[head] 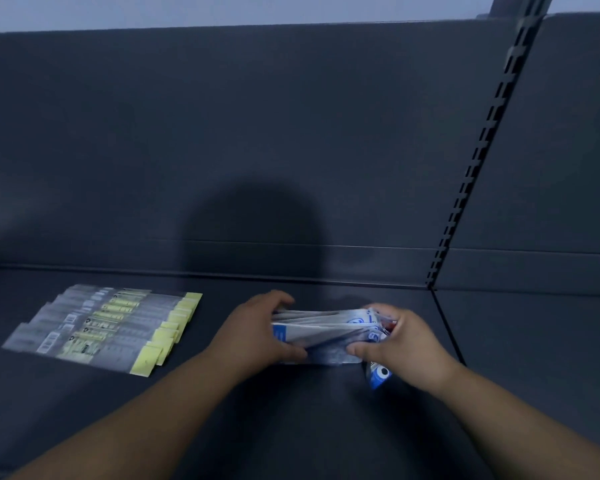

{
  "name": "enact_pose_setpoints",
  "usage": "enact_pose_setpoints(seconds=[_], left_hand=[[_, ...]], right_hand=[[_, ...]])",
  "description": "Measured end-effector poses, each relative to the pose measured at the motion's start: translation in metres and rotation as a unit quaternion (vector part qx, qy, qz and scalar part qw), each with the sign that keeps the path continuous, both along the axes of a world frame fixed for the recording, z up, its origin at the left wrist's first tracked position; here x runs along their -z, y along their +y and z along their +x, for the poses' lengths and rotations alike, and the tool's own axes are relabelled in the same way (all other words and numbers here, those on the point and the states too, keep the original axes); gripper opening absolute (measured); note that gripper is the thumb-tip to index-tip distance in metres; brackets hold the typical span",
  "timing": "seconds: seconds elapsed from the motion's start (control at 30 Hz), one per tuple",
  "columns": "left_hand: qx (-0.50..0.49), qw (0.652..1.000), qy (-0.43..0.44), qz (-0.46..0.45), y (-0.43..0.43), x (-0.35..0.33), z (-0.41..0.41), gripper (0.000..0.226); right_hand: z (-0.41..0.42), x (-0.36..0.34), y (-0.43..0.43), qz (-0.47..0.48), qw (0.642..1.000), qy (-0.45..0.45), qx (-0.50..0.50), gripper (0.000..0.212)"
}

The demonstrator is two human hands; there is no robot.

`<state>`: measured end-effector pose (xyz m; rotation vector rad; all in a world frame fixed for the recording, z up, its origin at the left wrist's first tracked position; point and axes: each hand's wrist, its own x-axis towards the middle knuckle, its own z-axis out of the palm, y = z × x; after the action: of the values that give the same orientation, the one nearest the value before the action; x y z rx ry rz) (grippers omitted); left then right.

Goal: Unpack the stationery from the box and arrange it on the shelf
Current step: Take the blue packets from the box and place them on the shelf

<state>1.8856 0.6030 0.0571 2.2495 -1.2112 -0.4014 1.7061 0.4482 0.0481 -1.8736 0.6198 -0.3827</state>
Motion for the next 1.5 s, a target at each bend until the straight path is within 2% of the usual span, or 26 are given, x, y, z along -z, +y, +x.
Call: enact_pose_setpoints(seconds=[0.13, 0.23, 0.3, 0.4, 0.5, 0.6, 0.73, 0.9, 1.03, 1.1, 1.17, 1.23, 1.3, 1.37, 1.43, 1.5], left_hand=[[-0.068, 0.962, 0.21, -0.16, 0.014, 0.023, 0.005, 0.083], [-0.098, 0.907, 0.322, -0.252, 0.015, 0.033, -0.002, 0.1], [-0.101, 0.889, 0.355, -0.272, 0.012, 0.036, -0.01, 0.104], [-0.079, 0.918, 0.308, -0.238, 0.007, 0.042, -0.02, 0.112], [-0.071, 0.945, 0.242, -0.209, 0.006, 0.039, -0.024, 0.101], [-0.075, 0.955, 0.199, -0.208, 0.004, 0.035, -0.018, 0.097], [-0.055, 0.958, 0.235, -0.155, 0.007, 0.036, -0.01, 0.114], [-0.055, 0.976, 0.192, -0.084, -0.001, 0.033, -0.004, 0.103], [-0.07, 0.968, 0.239, -0.041, -0.02, 0.024, 0.013, 0.085], [-0.082, 0.968, 0.237, 0.006, -0.025, 0.02, 0.02, 0.098], [-0.091, 0.98, 0.17, 0.053, -0.03, 0.014, 0.022, 0.122], [-0.057, 0.993, 0.079, 0.062, -0.036, 0.007, 0.019, 0.129], [0.015, 0.995, -0.026, 0.097, -0.044, 0.001, 0.013, 0.129], [0.079, 0.979, -0.115, 0.146, -0.051, 0.002, 0.009, 0.13], [0.12, 0.961, -0.157, 0.191, -0.051, 0.005, 0.007, 0.127], [0.124, 0.955, -0.186, 0.195, -0.045, 0.009, 0.003, 0.118]], right_hand=[[-0.003, -0.002, 0.001, 0.005, 1.0, -0.006, 0.003, 0.031], [-0.004, -0.003, 0.002, 0.021, 0.999, -0.033, 0.032, 0.054], [-0.005, -0.002, 0.004, 0.023, 0.997, -0.056, 0.051, 0.058], [-0.004, 0.001, 0.007, 0.016, 0.998, -0.048, 0.036, 0.049], [-0.003, 0.005, 0.011, -0.012, 0.998, -0.037, 0.042, 0.044], [-0.001, 0.006, 0.012, -0.024, 0.996, -0.058, 0.058, 0.05], [-0.004, 0.007, 0.006, -0.002, 0.997, -0.053, 0.055, 0.073], [-0.003, 0.012, -0.005, -0.047, 0.996, 0.017, 0.08, 0.074], [0.011, 0.009, -0.022, -0.01, 0.991, 0.067, 0.112, 0.083], [0.013, 0.007, -0.028, -0.046, 0.986, 0.121, 0.108, 0.096], [0.014, 0.004, -0.029, -0.149, 0.971, 0.158, 0.097, 0.108], [0.016, -0.002, -0.026, -0.248, 0.953, 0.163, 0.057, 0.115], [0.019, -0.009, -0.021, -0.312, 0.928, 0.204, -0.025, 0.121], [0.022, -0.012, -0.016, -0.344, 0.894, 0.272, -0.094, 0.128], [0.023, -0.01, -0.012, -0.367, 0.867, 0.314, -0.122, 0.127], [0.021, -0.006, -0.009, -0.377, 0.865, 0.309, -0.121, 0.122]])
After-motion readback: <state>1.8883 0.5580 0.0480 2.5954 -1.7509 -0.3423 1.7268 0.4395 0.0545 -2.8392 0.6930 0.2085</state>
